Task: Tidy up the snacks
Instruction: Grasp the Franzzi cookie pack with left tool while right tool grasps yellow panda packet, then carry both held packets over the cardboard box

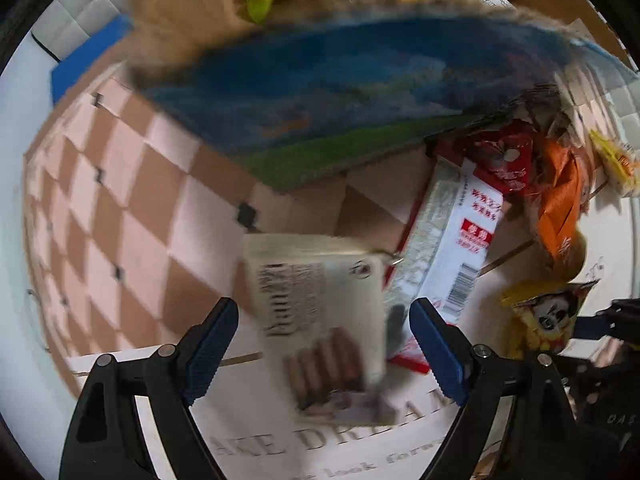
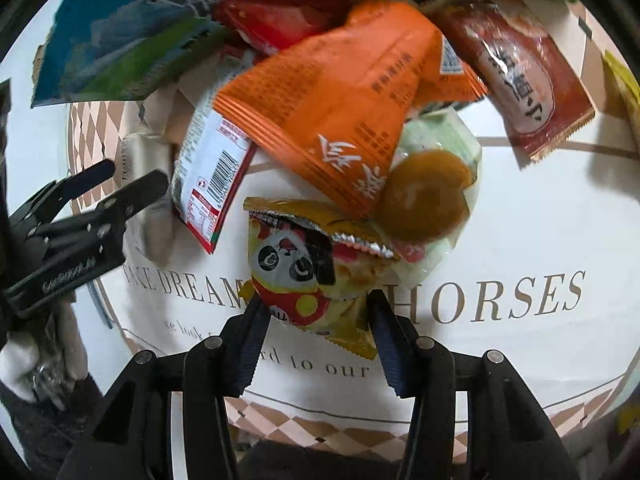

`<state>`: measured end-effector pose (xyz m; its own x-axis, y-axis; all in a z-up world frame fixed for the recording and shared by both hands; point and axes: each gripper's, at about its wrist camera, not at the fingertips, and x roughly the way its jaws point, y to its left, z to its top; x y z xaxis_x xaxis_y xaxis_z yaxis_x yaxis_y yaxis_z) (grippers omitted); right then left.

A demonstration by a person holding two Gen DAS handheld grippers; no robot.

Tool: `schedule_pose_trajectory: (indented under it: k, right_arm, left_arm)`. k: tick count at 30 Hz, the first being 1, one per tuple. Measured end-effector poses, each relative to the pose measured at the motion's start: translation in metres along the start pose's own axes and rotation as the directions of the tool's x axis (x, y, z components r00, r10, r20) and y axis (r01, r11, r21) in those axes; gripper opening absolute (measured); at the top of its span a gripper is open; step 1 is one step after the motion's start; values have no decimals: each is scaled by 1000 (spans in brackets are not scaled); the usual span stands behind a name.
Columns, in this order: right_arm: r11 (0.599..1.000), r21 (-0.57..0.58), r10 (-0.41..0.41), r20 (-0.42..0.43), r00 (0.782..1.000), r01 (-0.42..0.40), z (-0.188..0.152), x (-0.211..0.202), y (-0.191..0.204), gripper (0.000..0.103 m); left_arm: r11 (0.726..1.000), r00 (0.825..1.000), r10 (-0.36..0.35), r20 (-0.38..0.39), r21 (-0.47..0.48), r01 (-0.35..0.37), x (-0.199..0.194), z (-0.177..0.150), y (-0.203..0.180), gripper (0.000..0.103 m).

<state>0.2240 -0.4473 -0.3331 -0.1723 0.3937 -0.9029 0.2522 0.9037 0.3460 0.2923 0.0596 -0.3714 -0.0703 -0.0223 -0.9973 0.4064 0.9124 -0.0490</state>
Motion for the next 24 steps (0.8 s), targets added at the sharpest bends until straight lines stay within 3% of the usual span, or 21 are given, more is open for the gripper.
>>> schedule_pose_trajectory:
  k: [3,4,5,6,7,11,18,22,24]
  right_arm:
    - [1000,11,-7,-13,1000,7,1,4,0,58]
    - [1000,17,-5,-14,1000,5,2,5,0,67]
    - [1000,21,-1,-11,1000,1,8,1,0,77]
    - [1000,23,3,-5,1000,-2,9,0,2,79]
    - [1000,26,4,2,1000,-4,9,0,2,79]
    - [999,53,-2,33,999,0,8,-4,-2,79]
    - [995,90,-42,69,997,36,7,1,-4,78]
    - [997,62,-60,84,995,55,4,10,9,59]
    - [997,41,-74,100,992,71,2,7,13,57]
  left_arm:
    - [994,997,-76,-16,-78,74,8,-4,4,84]
    - [989,996,-87,-12,-119,85,9,-7,7,75]
    - [985,995,-94,-14,-144,91,11,-9,12,72]
    - [980,995,-99,-3,-172,97,9,-14,14,64]
    - [975,994,-105,-3,-199,103,11,-21,18,57]
    - [934,991,-125,-47,-341,102,15,-50,30,57]
    - [913,993,-109,-37,-398,86,18,-85,28,57]
    - [911,996,-81,-37,-408,59,18,-97,32,56]
    - [911,997,-65,-35,-410,45,12,-94,29,56]
